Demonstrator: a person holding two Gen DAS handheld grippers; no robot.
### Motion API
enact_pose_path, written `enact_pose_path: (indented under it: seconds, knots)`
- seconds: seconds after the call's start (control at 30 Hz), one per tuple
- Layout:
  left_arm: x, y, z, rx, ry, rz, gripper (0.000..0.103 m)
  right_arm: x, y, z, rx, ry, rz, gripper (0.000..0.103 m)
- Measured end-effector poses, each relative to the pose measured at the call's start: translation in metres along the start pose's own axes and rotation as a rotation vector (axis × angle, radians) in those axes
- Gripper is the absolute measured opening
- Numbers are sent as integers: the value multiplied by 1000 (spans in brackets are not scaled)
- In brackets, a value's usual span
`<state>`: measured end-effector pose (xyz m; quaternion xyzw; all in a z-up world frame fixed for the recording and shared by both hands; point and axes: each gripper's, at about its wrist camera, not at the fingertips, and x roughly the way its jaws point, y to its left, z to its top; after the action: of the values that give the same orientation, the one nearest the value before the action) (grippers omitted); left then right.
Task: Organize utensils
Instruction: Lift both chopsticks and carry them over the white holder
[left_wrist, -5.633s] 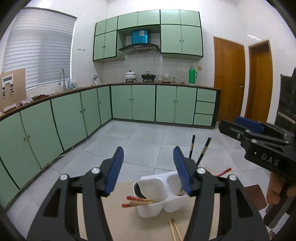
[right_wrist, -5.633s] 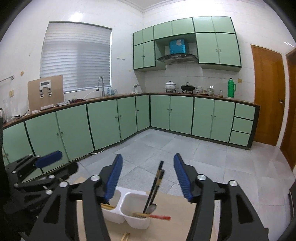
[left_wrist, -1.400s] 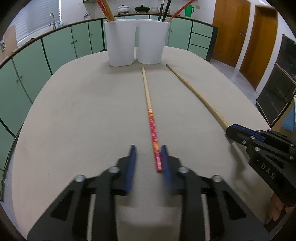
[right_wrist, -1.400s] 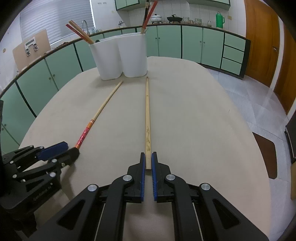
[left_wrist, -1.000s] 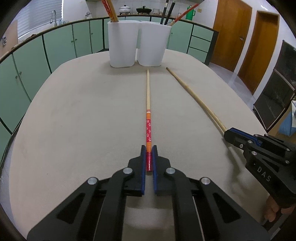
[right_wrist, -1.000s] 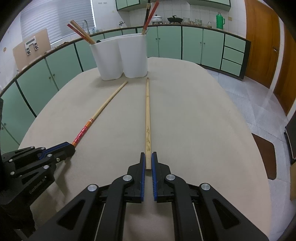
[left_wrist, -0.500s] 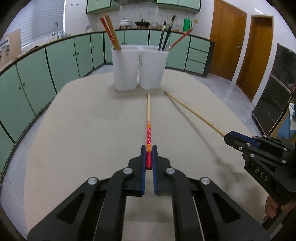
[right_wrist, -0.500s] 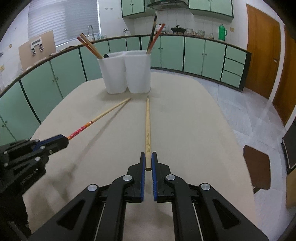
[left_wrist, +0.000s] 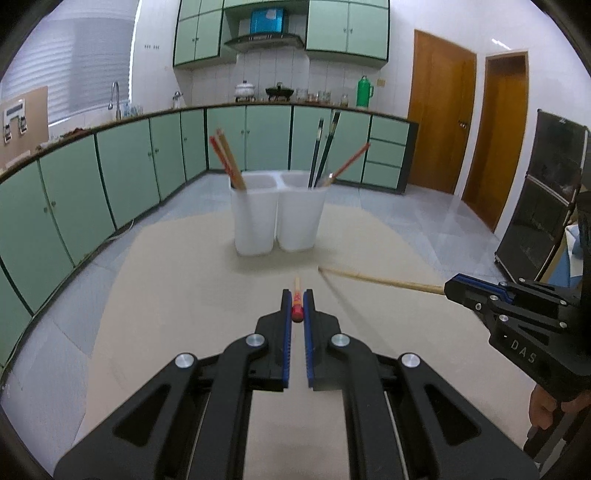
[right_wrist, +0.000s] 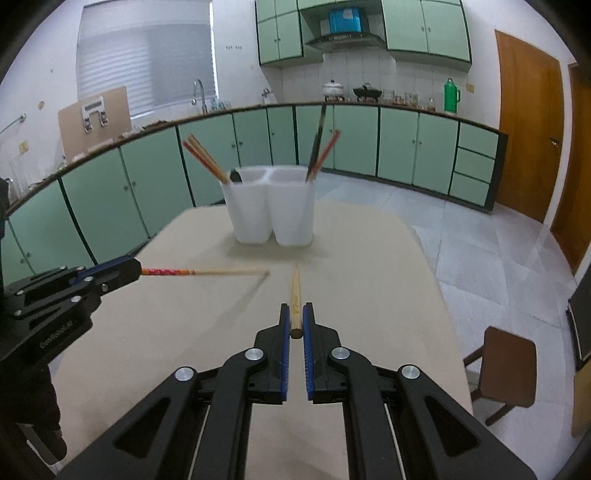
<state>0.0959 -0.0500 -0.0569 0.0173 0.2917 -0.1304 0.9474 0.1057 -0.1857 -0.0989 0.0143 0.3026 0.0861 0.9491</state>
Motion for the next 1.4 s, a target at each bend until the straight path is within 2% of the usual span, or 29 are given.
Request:
enact_pose_path:
  seconds: [0.23,0.6,0.87,1.2,1.4]
  knots:
    - [-10,-1,25,23,-55,-2,5,-14,6,34,-45,-65,17,7]
    - [-23,-2,60,68,-120,-22,5,-28,10,87,-90,-109,63,7]
    - [-33,-7,74,100,-161,-43,5,-38,12,111,-130,-134,86,7]
    - [-27,-6,105,102,-226,-36,5,-36,12,142,-132,-187,94,7]
    - [-19,-1,134,87,-271,-19,5,-31,6,180,-95,-243,101,7]
